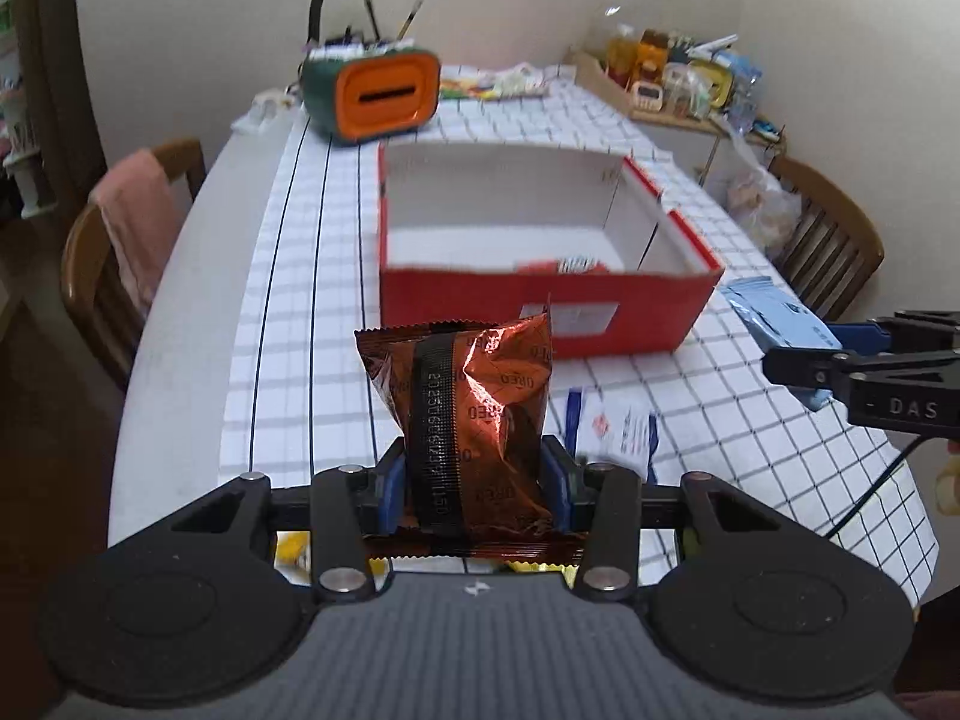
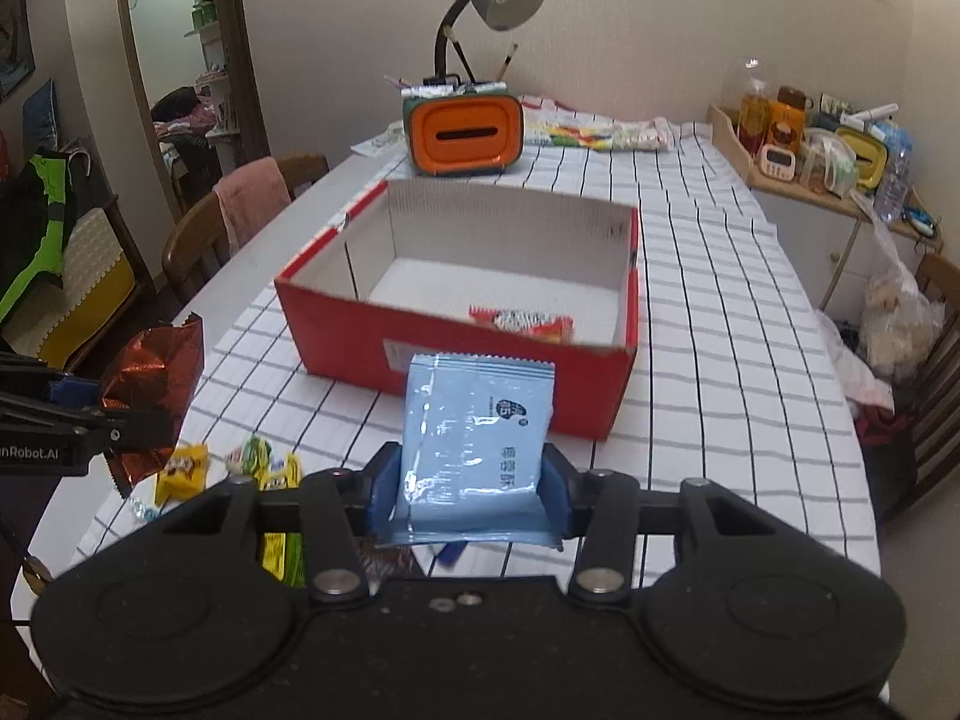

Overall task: Organize snacks
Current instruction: 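Lower both held packets into the red box and open both tools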

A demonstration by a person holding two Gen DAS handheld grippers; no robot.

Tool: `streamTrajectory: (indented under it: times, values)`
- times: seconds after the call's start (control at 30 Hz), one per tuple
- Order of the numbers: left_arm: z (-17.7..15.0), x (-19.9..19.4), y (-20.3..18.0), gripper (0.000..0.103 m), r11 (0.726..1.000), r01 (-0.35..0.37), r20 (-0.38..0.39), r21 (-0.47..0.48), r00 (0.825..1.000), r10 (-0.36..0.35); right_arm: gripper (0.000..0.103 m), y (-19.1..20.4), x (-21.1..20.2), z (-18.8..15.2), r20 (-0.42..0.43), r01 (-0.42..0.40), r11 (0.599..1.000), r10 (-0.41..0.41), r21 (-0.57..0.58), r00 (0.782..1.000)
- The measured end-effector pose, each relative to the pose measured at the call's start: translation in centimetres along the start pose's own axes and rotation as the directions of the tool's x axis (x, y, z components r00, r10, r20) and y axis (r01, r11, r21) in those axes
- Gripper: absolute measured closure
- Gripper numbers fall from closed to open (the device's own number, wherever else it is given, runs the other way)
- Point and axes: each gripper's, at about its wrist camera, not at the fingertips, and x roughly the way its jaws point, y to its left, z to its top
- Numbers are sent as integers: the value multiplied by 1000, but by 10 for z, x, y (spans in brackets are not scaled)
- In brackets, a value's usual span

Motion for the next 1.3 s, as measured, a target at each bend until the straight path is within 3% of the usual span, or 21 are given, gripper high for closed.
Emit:
streamTrajectory:
  times: [0.3,0.63,0.83,1.3]
  values:
    - [48,8,-12,59,998,-25,75,49,997,21,56,-11,14,40,64,28,999,-27,-17,998]
    - [92,47,-13,59,996,-60,67,59,996,56,56,-40,57,79,33,41,999,-41,10,999]
    - [116,84,-8,59,996,-81,13,41,997,80,56,-58,94,96,-24,28,998,-26,55,999]
    - [145,174,-4,59,990,-133,-152,55,978,140,56,-53,189,107,-163,6,998,-16,-59,986]
